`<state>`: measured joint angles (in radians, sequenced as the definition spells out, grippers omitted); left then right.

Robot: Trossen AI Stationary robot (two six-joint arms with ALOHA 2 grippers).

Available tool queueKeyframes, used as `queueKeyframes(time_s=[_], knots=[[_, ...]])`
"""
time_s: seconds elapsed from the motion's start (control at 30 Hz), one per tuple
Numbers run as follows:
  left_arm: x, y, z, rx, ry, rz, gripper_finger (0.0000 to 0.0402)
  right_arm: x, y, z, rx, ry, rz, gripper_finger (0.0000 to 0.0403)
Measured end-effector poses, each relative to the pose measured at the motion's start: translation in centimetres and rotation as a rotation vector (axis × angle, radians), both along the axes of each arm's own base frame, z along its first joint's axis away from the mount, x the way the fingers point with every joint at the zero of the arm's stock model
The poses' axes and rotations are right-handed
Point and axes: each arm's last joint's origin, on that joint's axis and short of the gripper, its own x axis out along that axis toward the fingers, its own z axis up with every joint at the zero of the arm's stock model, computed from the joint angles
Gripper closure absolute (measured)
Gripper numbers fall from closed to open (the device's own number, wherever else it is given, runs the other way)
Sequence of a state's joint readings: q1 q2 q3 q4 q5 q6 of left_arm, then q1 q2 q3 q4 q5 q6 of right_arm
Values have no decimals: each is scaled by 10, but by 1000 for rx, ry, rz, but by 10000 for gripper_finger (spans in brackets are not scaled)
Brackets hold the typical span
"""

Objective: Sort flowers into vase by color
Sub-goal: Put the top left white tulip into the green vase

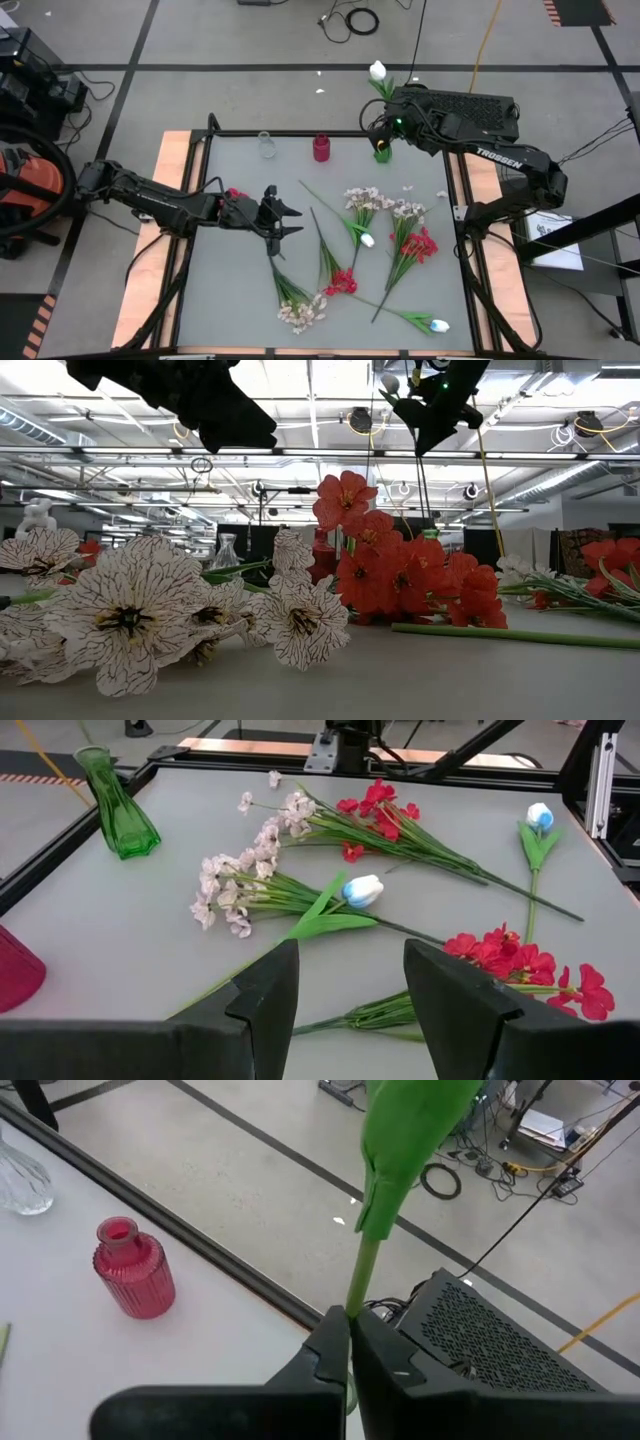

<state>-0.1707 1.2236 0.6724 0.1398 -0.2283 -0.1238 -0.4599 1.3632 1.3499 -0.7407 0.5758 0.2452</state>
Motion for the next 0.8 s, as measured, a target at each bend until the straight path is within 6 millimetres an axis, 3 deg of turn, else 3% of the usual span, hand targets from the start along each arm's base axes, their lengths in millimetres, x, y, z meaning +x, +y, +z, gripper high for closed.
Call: queueKeyframes(time_s=[0.8], knots=[[-1, 0, -2, 4, 23, 0, 213, 23, -23, -39, 67, 143, -29, 403]])
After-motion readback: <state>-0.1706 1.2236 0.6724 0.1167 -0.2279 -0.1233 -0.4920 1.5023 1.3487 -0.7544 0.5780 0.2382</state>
